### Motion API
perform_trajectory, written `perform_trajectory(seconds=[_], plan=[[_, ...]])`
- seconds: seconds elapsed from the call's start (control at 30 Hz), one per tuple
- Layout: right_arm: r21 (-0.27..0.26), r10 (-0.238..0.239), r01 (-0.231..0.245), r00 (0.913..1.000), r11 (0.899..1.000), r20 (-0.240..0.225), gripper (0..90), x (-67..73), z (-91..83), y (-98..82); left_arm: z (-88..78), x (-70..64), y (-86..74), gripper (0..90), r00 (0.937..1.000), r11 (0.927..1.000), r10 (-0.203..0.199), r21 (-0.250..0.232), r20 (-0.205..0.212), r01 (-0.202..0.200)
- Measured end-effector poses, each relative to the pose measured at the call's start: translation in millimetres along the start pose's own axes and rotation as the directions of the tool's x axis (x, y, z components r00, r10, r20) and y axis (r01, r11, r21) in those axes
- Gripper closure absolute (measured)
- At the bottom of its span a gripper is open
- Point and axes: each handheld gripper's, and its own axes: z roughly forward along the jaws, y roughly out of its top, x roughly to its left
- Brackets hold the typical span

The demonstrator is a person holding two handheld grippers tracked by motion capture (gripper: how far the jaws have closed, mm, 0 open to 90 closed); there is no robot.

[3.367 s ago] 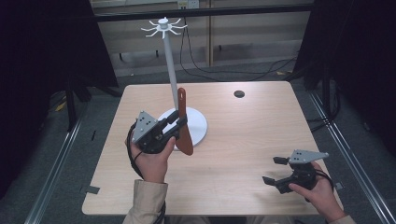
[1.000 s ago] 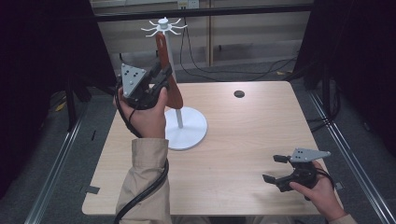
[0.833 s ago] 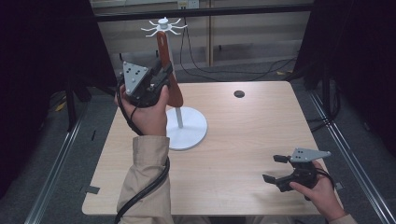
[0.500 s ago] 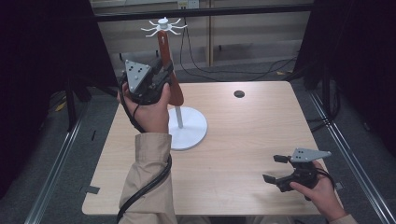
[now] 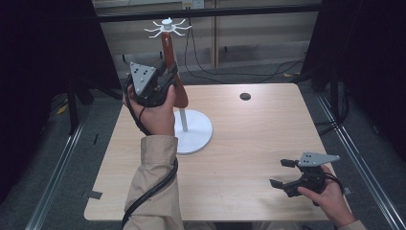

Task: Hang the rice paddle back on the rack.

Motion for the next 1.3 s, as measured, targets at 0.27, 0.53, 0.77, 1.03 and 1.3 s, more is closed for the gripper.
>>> perform_trajectory(seconds=[0.27,0.53,0.77,1.03,1.3], plan=[[0.005,-0.002,0.002,1.0,1.0,-0.003,8.5,-0.2,0.2,-0.4,1.3,-0.9,-3.9,66.5,0.9999,0.9999,-0.014,-0.006,-0.006,0.014],[0.011,-0.003,0.003,1.0,1.0,-0.004,8.5,-0.3,0.4,-0.6,0.7,-1.4,-5.3,66.4,0.9999,0.9999,-0.008,-0.012,-0.009,0.008],[0.01,-0.006,0.006,1.0,1.0,-0.004,8.5,0.2,1.0,-0.3,-0.1,-1.6,-6.4,66.3,0.9998,0.9998,-0.01,-0.019,-0.014,0.01],[0.012,-0.005,0.006,1.0,1.0,-0.004,8.5,1.3,0.8,0.5,0.4,-2.5,-9.1,66.0,0.9999,0.9998,-0.006,-0.02,-0.014,0.006],[0.012,-0.009,0.009,0.9999,1.0,-0.006,8.5,1.3,0.7,0.8,1.4,-3.0,-15.3,59.6,0.9998,1.0,0.001,-0.002,-0.021,-0.001]])
